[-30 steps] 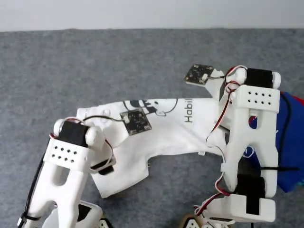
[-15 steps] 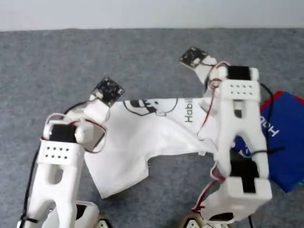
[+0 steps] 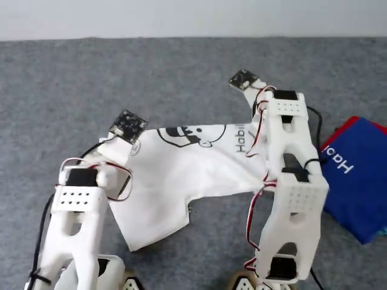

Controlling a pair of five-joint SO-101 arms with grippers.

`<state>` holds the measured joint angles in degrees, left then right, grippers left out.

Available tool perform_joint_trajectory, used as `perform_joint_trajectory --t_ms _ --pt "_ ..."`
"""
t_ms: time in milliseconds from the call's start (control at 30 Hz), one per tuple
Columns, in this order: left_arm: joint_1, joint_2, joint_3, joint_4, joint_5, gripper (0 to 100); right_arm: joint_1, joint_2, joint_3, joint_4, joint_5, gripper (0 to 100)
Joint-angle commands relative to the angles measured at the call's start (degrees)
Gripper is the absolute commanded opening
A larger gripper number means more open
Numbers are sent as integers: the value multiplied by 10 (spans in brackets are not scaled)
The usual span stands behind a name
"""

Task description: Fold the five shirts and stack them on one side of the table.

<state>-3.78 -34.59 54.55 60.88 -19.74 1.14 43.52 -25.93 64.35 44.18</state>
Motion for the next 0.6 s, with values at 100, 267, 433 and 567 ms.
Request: perform_joint_trajectory --t_ms 100,267,433,567 --pt "-39 -16 -90 82 3 14 16 98 -240 44 -4 9" --pt "-37 -17 -141 125 3 14 6 124 -367 178 -4 9" --pt "-38 -17 -182 167 5 14 -13 124 -479 332 -4 11" --pt "-40 -18 -212 200 7 14 -34 120 -538 387 -7 9"
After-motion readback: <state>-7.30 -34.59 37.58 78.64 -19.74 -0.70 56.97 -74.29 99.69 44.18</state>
